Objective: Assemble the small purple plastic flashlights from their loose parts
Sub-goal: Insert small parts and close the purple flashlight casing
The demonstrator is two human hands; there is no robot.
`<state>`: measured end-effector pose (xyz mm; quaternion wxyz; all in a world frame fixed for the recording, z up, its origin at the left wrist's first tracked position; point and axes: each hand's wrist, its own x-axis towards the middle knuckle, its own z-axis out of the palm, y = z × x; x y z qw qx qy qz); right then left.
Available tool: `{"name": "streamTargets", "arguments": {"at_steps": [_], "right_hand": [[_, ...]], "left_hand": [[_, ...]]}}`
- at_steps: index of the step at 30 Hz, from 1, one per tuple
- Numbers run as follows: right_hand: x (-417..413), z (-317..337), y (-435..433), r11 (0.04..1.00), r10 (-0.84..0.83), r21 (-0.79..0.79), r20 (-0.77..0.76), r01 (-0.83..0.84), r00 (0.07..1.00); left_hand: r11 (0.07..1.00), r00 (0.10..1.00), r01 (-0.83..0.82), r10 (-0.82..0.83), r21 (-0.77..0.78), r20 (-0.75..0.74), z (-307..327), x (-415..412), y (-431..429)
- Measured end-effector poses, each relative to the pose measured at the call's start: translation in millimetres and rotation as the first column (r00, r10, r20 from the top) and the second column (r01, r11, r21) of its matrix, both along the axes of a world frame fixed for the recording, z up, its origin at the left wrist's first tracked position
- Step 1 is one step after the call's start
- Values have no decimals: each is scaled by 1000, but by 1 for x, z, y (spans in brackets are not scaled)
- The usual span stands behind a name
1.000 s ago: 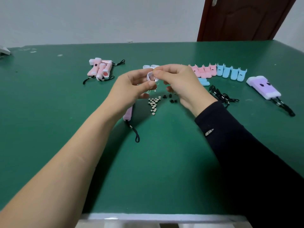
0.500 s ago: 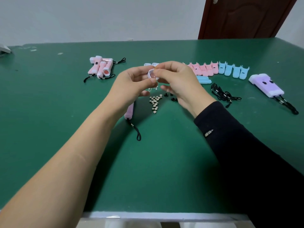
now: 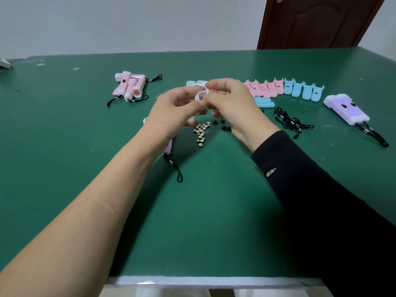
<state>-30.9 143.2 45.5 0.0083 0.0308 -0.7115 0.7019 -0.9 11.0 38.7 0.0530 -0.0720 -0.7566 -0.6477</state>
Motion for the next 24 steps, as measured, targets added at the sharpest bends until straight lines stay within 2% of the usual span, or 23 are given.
{"name": "streamTargets", "arguments": {"at_steps": [4,8,12,14,17,20,24], "right_hand": [[2,0,-1,999,33,16,13,-33,999],[3,-2,-4,998,2,64,-1,-2,1000],[1,-7,-7,980,-81,176,-84,94,993],[2,-8,-9,982,-61,171,-85,75,994],[3,-8,-8,996,77,35,44,-79,996],[2,-6,-4,969,220,-144,142,-200,965],[0,-4,-2,900,342,-365,247,-240,907]], "left_hand": [[1000,1000,-3,3,14,5,-1,0,2],[996,999,-50,49,-68,-14,-3,-2,3],[984,994,-113,111,-138,-26,-4,-1,4],[972,986,-165,160,-170,-41,-2,0,4],[950,974,-227,219,-215,-58,5,1,0],[946,972,-235,226,-223,-64,10,2,-4],[918,962,-273,260,-289,-81,13,1,-11]]}}
